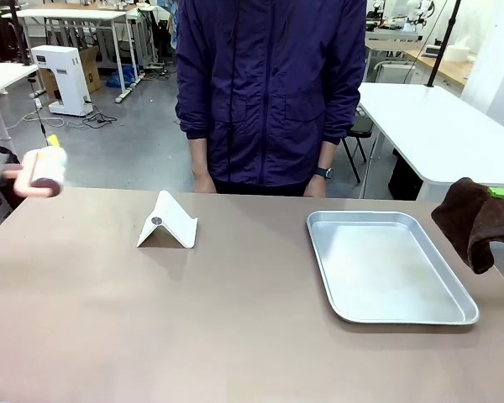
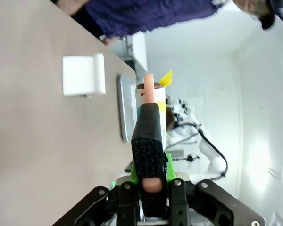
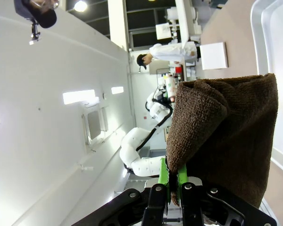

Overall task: Clean the surface of the table.
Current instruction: Clean the area not pointed to by the person.

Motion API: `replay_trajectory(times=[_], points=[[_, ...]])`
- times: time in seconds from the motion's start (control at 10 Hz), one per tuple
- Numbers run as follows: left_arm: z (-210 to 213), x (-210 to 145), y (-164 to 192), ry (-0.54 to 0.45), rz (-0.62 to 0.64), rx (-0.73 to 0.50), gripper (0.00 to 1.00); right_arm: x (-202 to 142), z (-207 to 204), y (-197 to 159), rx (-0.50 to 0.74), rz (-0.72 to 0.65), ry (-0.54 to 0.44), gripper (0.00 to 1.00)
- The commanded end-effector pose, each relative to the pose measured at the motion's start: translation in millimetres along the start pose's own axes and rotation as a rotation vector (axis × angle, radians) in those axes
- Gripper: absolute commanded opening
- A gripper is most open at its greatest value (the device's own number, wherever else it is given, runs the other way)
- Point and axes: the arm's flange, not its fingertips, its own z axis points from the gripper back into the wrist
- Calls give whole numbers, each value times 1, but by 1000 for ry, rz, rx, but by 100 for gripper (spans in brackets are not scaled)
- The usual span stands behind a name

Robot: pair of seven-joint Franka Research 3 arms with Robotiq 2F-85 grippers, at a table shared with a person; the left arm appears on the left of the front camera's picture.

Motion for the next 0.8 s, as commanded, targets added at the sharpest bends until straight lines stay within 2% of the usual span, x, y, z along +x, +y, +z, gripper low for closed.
replay_trajectory(times=[0.0,0.1,0.3,0.4,0.7], points=[[34,-26,9,38,-44,-39,22,1,0,5,1,-3,7,7],[56,-44,20,78,-42,-91,22,1,0,5,1,-3,7,7],[71,-54,39,16,-45,-58,22,1,0,5,1,-3,7,7],[57,-55,17,51,-23,-74,22,1,0,5,1,-3,7,7],[57,-55,17,51,-23,-74,22,1,0,5,1,-3,7,7]])
